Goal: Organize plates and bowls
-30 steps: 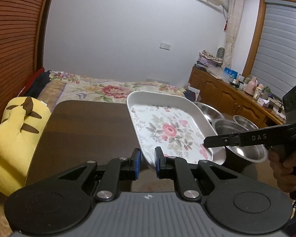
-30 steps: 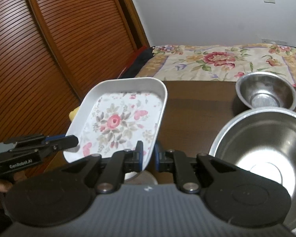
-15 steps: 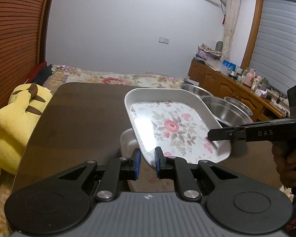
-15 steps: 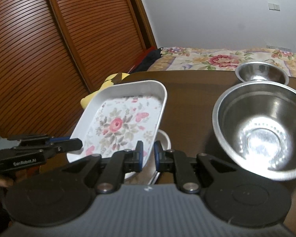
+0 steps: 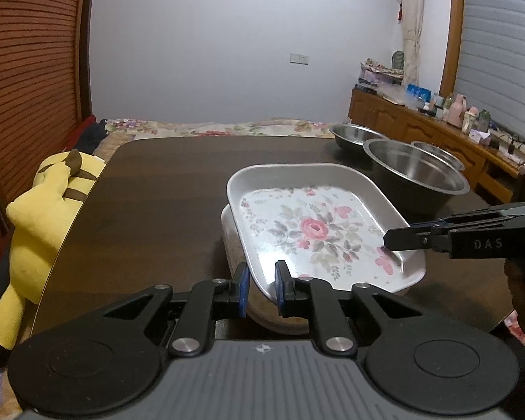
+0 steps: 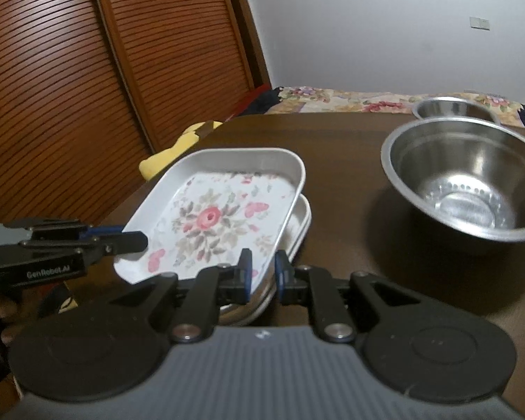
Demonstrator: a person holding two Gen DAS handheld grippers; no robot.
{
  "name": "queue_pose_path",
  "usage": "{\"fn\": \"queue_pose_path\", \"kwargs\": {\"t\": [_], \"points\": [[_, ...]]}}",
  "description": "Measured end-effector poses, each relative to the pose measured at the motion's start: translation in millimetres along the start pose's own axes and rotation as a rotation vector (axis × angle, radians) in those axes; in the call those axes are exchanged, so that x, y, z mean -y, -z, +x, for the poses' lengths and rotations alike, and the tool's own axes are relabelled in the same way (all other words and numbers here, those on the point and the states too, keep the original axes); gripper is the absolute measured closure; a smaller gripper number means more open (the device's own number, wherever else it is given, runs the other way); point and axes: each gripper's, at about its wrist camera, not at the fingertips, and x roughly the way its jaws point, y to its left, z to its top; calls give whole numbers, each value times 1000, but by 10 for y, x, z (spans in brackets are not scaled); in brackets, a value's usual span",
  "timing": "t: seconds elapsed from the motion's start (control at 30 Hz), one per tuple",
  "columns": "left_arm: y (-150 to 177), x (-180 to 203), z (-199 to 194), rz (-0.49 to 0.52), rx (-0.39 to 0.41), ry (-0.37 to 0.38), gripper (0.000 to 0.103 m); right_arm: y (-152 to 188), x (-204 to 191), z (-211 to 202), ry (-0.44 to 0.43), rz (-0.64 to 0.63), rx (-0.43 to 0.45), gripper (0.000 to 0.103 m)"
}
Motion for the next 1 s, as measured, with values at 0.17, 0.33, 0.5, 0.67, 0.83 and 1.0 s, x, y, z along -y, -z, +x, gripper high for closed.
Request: {"fn": "queue_pose_path", "kwargs": {"t": [0.17,0.33,0.5,0.67,0.83,1.0], "points": [[27,22,33,25,2,-45,84,64,-18,1,8,1,18,84],[92,-1,77,17,-5,-37,79,154,-39,-20,17,-7,36,83],[81,8,83,13,-5,-40,79,162,-20,-9,4,11,39,82],[84,-3,68,-4,4,-49,75,172,1,-19,5,20,45,82],[63,-20,44,-15,18,-55,73,172,9,-20,7,27,49,82],[42,-48,31,-22,21,-58,70,172,28,-26,6,33,52,82]]}}
